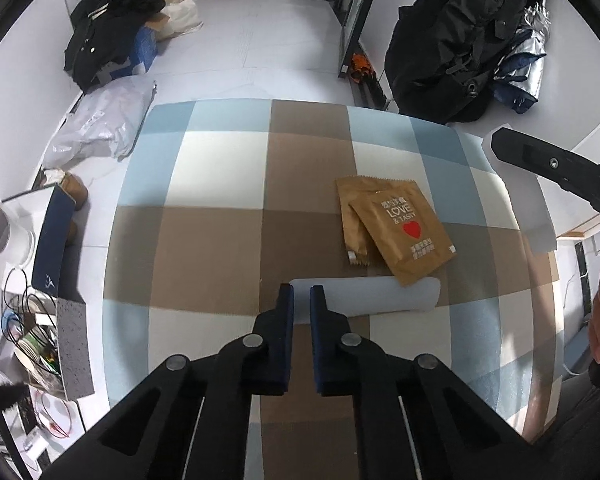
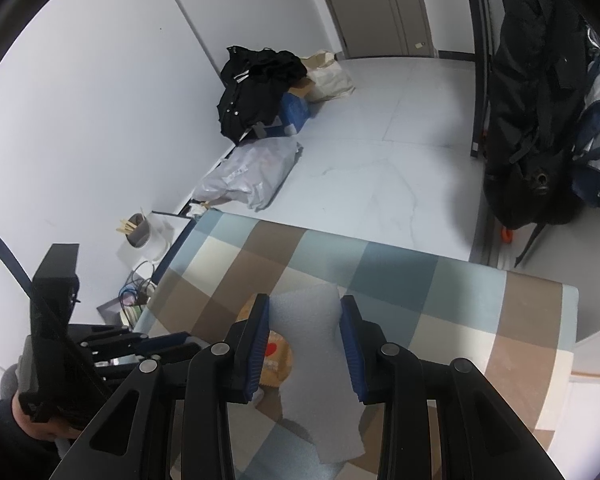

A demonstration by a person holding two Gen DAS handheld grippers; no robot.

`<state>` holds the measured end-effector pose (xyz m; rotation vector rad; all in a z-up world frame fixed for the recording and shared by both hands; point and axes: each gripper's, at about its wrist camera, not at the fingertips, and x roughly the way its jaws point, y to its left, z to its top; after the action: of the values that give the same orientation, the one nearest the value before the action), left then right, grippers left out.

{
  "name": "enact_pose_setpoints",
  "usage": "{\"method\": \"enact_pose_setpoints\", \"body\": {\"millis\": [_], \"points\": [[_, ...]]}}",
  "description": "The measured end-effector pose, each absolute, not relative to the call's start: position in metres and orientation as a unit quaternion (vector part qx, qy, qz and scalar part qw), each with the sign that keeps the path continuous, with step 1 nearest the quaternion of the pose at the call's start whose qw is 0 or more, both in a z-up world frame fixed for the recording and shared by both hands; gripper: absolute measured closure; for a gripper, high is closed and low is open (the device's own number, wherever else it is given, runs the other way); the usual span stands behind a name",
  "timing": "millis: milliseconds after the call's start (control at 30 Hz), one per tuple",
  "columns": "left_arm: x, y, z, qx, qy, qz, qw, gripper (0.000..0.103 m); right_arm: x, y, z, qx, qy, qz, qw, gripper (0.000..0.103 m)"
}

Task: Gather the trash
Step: 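Grasp the white foam strip with the left tool while the right tool holds the foam sheet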

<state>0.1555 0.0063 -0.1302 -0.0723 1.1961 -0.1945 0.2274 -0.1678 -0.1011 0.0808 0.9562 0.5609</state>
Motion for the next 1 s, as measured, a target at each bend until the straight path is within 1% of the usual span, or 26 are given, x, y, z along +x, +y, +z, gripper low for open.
{"method": "enact_pose_setpoints", "body": {"millis": [367,533,767,900,933,967,1000], "points": [[0.131,0.013,-0.125,-0.086,0.570,-0.111,0.810,0.102,0.209,-0.170,-0.090,0.029,0.435,0.258,0.862,0.070],[0.107,0.002,-0.116,-0.090,0.569,-0.134,0.806,0.103,0.190,-0.179,-0.084,0.032,0.430,0.249,0.867,0.070],[0.074,-0.027,-0.106,-0.079,0.577,-0.191,0.790,0.103,0.163,-0.193,-0.073,0.037,0.413,0.243,0.877,0.070],[0.071,-0.037,-0.100,-0.038,0.559,-0.169,0.811,0.102,0.155,-0.205,-0.071,0.045,0.412,0.231,0.880,0.070],[0.076,-0.037,-0.099,-0.033,0.554,-0.161,0.816,0.101,0.154,-0.208,-0.071,0.048,0.412,0.227,0.881,0.070],[0.082,-0.036,-0.098,-0.023,0.551,-0.149,0.821,0.094,0.153,-0.212,-0.071,0.051,0.412,0.224,0.882,0.070],[0.086,-0.035,-0.098,-0.016,0.547,-0.137,0.826,0.082,0.152,-0.216,-0.071,0.054,0.411,0.220,0.883,0.070]]}}
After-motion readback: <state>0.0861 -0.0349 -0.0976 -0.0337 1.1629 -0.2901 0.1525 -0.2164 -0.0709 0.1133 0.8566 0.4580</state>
